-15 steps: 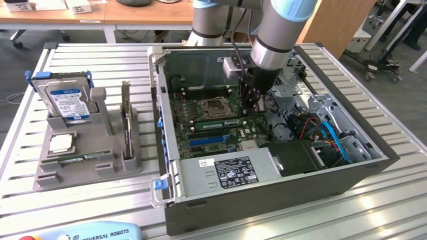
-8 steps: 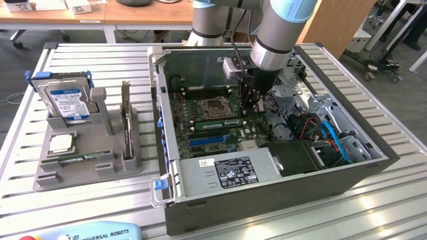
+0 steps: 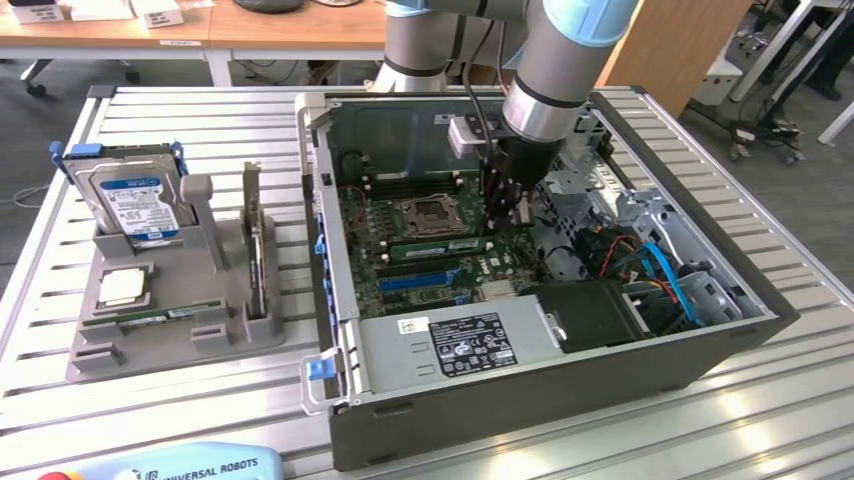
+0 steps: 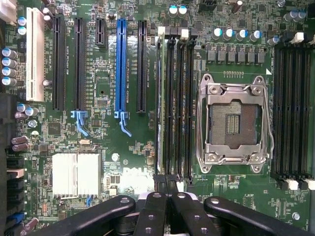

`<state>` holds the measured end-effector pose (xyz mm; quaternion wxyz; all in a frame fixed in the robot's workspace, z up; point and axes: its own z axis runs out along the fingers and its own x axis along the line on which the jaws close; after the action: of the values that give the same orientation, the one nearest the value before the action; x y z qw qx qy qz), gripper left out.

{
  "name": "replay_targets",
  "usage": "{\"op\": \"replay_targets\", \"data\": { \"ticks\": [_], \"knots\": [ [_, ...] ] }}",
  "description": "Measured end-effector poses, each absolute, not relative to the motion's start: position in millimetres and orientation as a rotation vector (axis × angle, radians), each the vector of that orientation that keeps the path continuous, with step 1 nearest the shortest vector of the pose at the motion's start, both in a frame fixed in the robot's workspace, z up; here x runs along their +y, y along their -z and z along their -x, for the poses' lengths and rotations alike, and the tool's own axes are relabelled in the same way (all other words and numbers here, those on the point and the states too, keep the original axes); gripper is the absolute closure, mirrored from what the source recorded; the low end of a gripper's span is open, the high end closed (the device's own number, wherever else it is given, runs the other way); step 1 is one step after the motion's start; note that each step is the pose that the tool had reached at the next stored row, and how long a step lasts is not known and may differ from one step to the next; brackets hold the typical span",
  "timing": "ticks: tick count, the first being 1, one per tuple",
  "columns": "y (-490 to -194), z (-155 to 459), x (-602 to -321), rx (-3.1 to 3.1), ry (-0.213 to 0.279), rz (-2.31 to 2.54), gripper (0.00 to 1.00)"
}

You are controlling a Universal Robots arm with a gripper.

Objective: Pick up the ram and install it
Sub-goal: 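Press down the ram until it locks into place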

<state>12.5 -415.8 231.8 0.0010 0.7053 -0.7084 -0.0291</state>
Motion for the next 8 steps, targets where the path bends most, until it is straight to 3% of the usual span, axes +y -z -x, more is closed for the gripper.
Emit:
{"op": "replay_targets", "data": {
  "ticks": [8],
  "knots": [
    [-228.9, -12.5, -415.8, -2.224, 0.091, -2.214, 0.9]
  ]
}}
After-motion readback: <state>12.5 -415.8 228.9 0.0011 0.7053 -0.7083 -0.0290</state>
